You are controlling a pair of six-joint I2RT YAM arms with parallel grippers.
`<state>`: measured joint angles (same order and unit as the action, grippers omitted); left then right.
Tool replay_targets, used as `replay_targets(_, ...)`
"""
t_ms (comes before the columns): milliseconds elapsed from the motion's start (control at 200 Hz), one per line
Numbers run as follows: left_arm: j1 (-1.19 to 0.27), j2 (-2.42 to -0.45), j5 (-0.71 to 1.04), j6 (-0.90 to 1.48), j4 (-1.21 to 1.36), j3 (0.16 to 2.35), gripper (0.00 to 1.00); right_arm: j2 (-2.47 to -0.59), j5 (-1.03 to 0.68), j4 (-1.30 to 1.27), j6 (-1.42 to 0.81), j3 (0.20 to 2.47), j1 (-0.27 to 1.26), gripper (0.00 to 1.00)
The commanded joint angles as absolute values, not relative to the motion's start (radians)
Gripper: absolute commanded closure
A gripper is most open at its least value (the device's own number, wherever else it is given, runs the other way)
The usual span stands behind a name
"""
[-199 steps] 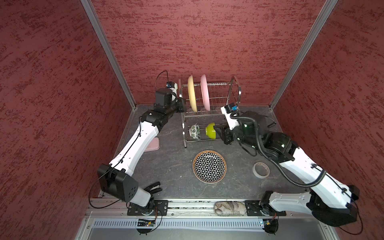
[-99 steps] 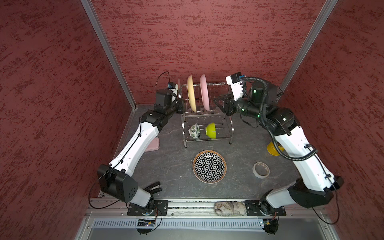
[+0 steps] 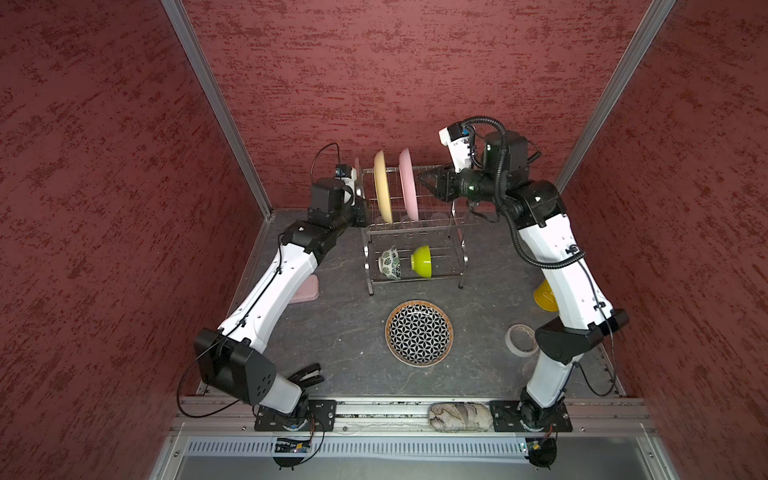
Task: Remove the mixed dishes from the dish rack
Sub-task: 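Reach the right gripper up to the pink plate's rim in the rack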
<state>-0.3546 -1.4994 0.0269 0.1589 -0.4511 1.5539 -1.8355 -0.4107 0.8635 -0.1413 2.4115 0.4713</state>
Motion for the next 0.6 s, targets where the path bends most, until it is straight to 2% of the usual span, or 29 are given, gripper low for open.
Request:
replay_targets(0,-0.358,-1.502,0.096,0.254,-0.462,1.572,0.78,-1.861,-0.466,0.894,-0.148,2.463,0.466,0.64)
replay_targets(381,-0.359,-1.502,0.095,0.255,-0.470,1.574,0.78,-1.918,-0.433,0.872,-0.159,2.474,0.462,0.61)
replay_targets(596,-0.359,-1.503,0.093,0.255,-0.470,1.574,0.78,-1.955,-0.442,0.861,-0.171,2.474,0.462,0.66)
